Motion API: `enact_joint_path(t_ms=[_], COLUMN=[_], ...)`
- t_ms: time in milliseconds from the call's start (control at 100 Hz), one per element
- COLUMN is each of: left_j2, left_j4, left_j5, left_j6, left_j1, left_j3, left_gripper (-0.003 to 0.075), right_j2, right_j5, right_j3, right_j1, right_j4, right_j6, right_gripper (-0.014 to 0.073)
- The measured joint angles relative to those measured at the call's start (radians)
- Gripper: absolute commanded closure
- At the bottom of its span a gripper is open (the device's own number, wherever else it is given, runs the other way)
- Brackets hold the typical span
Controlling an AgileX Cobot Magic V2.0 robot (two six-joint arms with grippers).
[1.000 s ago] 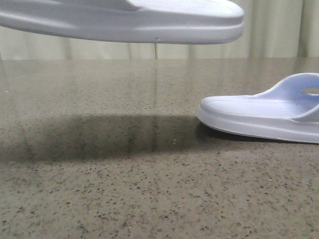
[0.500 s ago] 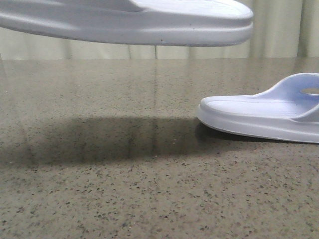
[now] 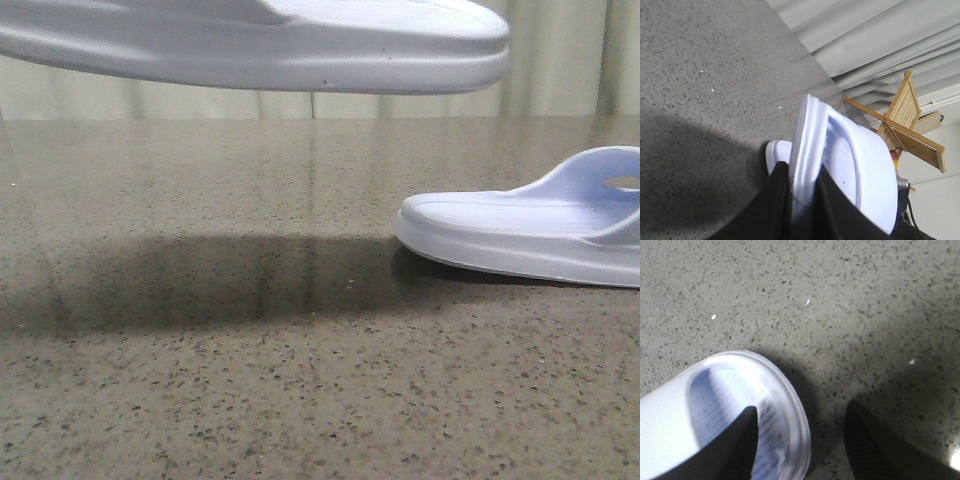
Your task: Insert blue slippers together front up
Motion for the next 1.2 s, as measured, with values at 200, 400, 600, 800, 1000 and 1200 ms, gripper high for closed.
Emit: enact_joint_path(t_ms=[200,400,600,800,1000,1200], left_j2=[0.0,0.0,0.0,0.0,0.0,0.0], left_j4=[0.0,0.0,0.0,0.0,0.0,0.0], left_j5=[0.0,0.0,0.0,0.0,0.0,0.0], left_j6=[0.0,0.0,0.0,0.0,0.0,0.0], left_j1=[0.0,0.0,0.0,0.0,0.0,0.0], left_j3=[0.0,0.0,0.0,0.0,0.0,0.0], left_gripper=[0.0704,0.0704,0.0704,0.0704,0.0704,0.0704], right_j2=[0.03,0.047,0.067,0.094,0.102,0.103], right_j5=[-0.037,-0.072,-0.107,-0.14,-0.149,-0.208], right_j3=[0.0,0.0,0.0,0.0,0.0,0.0], right_j1=[0.0,0.0,0.0,0.0,0.0,0.0], right_j4=[0.011,0.014,0.014,0.022,0.028,0.033], right_j6=[0.0,0.0,0.0,0.0,0.0,0.0], right_gripper=[0.0264,0.0264,0.0282,0.0402,0.0539,0.0692])
